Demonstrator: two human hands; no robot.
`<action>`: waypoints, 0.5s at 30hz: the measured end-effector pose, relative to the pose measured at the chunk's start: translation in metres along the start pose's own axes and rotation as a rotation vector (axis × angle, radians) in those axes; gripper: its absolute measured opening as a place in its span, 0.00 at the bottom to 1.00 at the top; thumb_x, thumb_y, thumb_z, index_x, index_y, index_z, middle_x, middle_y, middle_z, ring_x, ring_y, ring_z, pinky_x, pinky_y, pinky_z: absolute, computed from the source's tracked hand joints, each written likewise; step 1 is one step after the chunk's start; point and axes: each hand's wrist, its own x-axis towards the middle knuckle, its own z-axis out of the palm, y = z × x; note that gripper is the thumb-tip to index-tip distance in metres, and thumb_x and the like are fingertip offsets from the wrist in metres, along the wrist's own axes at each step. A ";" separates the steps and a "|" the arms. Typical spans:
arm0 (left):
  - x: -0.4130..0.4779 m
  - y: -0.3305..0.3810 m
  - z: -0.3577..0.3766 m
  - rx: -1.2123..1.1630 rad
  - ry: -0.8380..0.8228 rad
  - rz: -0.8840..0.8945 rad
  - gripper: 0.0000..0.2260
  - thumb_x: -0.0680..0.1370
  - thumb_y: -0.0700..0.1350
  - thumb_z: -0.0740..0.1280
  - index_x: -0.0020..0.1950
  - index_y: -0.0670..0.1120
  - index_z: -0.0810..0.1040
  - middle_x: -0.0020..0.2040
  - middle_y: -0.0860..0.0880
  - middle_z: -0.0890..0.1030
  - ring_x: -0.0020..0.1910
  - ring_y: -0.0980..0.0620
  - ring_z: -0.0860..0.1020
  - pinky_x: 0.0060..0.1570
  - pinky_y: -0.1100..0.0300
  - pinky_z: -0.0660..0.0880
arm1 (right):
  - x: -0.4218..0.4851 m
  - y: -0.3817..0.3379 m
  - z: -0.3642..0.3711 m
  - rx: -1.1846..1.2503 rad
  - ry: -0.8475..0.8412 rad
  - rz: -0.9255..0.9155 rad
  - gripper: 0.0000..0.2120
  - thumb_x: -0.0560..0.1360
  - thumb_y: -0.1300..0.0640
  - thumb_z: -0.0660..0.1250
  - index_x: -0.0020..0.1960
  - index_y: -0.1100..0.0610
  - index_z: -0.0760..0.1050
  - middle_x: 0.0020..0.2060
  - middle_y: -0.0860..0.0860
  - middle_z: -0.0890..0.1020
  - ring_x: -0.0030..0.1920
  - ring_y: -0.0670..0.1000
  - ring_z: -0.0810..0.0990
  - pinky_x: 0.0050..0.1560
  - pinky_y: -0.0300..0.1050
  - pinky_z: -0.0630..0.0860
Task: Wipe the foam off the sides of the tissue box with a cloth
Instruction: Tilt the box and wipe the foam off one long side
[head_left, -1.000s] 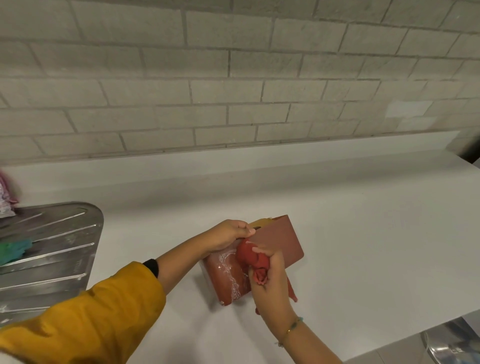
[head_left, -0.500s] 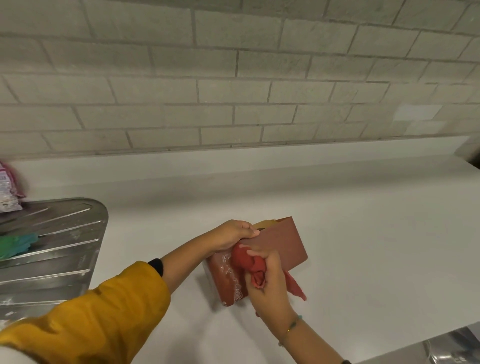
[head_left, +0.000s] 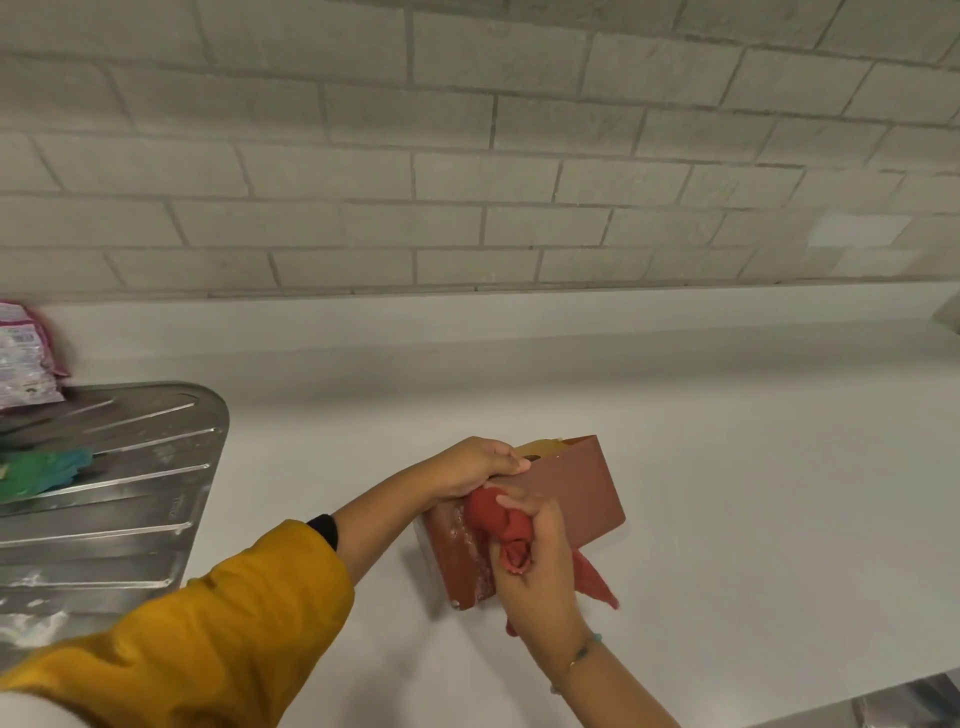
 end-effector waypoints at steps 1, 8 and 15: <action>0.000 0.000 -0.001 0.007 0.000 -0.002 0.08 0.77 0.43 0.65 0.38 0.47 0.78 0.35 0.52 0.79 0.36 0.57 0.76 0.46 0.63 0.71 | 0.000 -0.001 0.000 -0.002 -0.015 -0.023 0.30 0.68 0.68 0.63 0.55 0.33 0.68 0.55 0.47 0.75 0.58 0.45 0.76 0.54 0.46 0.78; -0.001 -0.003 -0.002 0.027 -0.016 -0.002 0.07 0.76 0.48 0.67 0.40 0.49 0.81 0.38 0.55 0.82 0.39 0.58 0.79 0.52 0.60 0.73 | -0.001 0.013 -0.031 0.062 -0.154 0.125 0.27 0.67 0.66 0.61 0.50 0.32 0.70 0.54 0.50 0.78 0.46 0.52 0.80 0.37 0.38 0.79; 0.000 0.001 -0.003 -0.008 0.023 0.007 0.10 0.76 0.44 0.67 0.35 0.47 0.78 0.31 0.53 0.78 0.30 0.60 0.75 0.38 0.68 0.72 | 0.008 -0.003 -0.005 0.016 -0.049 0.082 0.30 0.69 0.68 0.62 0.50 0.29 0.68 0.53 0.49 0.76 0.54 0.45 0.78 0.47 0.51 0.79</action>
